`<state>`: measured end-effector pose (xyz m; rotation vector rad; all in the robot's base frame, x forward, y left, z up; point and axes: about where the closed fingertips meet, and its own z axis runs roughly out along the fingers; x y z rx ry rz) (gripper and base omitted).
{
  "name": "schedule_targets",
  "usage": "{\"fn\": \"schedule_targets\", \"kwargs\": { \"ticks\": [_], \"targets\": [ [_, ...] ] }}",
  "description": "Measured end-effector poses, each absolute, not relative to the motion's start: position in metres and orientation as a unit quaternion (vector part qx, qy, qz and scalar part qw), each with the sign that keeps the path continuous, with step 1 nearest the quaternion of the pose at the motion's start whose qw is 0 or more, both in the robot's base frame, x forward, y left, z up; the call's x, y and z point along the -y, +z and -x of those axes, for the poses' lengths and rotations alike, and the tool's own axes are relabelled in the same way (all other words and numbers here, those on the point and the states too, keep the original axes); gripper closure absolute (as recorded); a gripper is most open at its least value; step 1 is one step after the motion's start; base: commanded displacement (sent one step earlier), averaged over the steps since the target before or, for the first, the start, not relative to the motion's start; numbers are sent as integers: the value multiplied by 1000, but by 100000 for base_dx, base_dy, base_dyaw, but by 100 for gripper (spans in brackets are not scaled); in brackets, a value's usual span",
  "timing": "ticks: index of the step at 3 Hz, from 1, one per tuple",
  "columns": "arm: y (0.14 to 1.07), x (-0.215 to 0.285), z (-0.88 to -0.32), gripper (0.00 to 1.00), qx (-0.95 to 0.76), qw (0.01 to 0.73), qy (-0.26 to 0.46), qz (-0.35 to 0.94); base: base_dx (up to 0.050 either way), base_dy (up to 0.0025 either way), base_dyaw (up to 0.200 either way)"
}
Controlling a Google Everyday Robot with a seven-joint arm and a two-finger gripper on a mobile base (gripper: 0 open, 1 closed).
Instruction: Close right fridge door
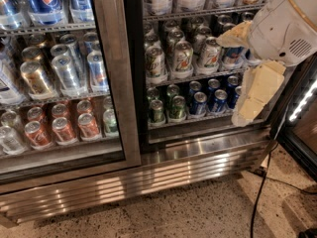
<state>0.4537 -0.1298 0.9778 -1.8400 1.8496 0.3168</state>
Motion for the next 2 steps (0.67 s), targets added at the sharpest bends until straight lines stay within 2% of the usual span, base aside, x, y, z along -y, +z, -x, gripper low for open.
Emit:
{"fn": "schedule_targets", "kwargs": {
  "ticks": [1,2],
  "targets": [
    [978,130,-454,0,-681,254,117,677,-1990,185,-18413],
    [978,130,-454,0,-681,254,117,677,-4898,-4,26]
  ]
}}
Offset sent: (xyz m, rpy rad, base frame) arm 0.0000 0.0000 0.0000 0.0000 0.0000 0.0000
